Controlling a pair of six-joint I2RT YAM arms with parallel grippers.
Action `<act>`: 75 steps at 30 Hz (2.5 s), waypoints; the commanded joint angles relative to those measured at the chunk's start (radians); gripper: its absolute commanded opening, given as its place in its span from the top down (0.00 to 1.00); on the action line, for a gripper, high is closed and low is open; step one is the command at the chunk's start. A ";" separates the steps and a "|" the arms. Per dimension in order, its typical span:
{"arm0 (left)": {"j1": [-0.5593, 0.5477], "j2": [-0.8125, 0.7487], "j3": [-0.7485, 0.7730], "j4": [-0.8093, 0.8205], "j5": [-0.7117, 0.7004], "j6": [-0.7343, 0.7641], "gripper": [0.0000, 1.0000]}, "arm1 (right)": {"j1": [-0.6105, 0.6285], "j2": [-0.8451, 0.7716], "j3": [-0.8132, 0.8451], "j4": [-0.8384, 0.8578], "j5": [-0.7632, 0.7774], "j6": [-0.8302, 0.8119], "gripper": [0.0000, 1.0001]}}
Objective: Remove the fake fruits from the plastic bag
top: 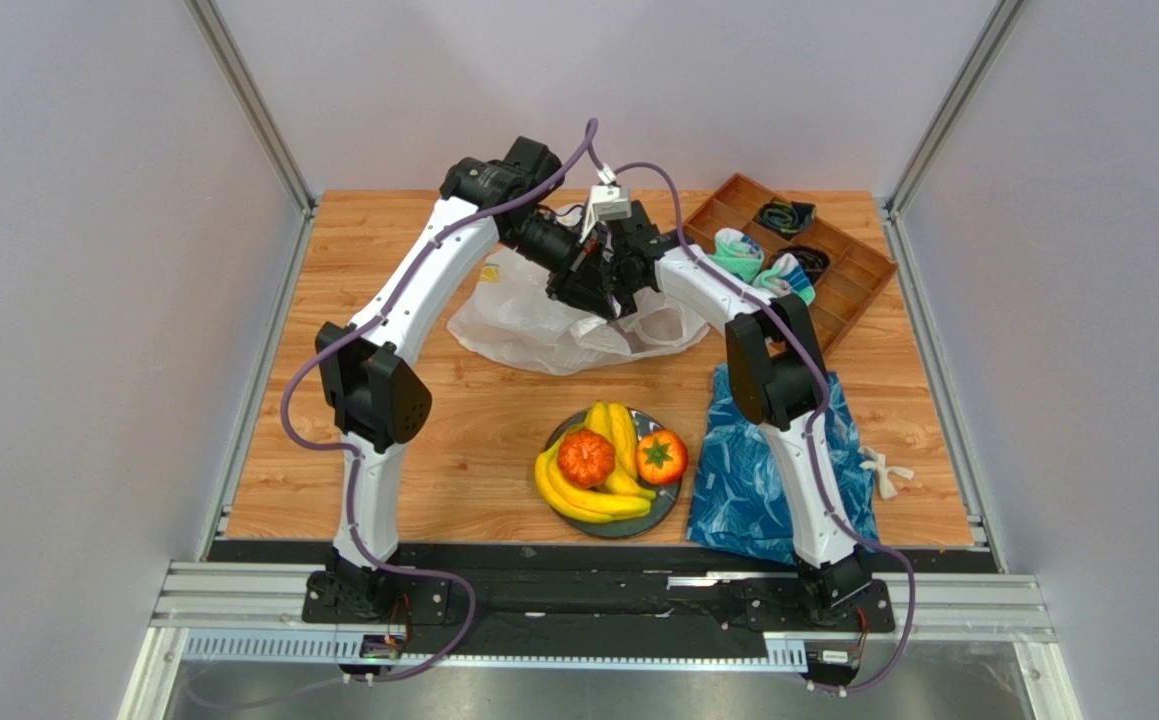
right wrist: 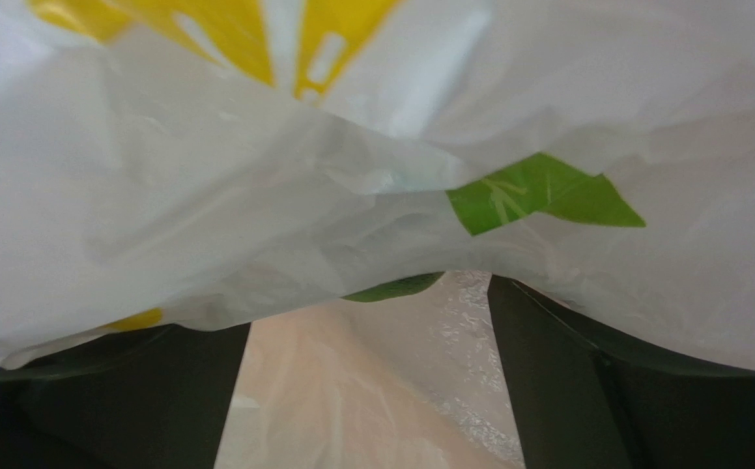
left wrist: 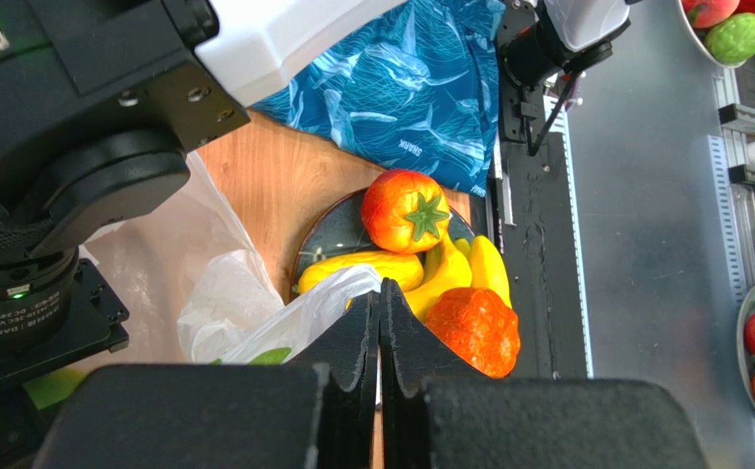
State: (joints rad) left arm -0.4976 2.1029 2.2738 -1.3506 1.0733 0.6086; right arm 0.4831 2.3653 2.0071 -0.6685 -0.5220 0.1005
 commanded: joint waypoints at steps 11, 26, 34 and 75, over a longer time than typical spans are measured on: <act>-0.002 -0.003 0.033 -0.305 0.019 0.014 1.00 | -0.008 -0.098 -0.019 0.017 0.074 -0.131 0.50; 0.119 -0.046 -0.019 -0.306 -0.076 0.079 1.00 | -0.150 -0.488 -0.447 0.013 0.129 -0.254 0.61; 0.116 -0.063 -0.079 -0.291 -0.076 0.091 1.00 | -0.118 -0.434 -0.374 0.061 0.034 -0.208 0.35; 0.133 -0.210 -0.237 -0.070 -0.486 -0.084 1.00 | -0.138 -0.591 -0.508 0.197 0.067 -0.238 0.00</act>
State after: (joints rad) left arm -0.3538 1.8912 1.8942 -1.3575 0.4957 0.5499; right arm 0.3042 1.9953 1.5814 -0.6422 -0.2237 -0.0425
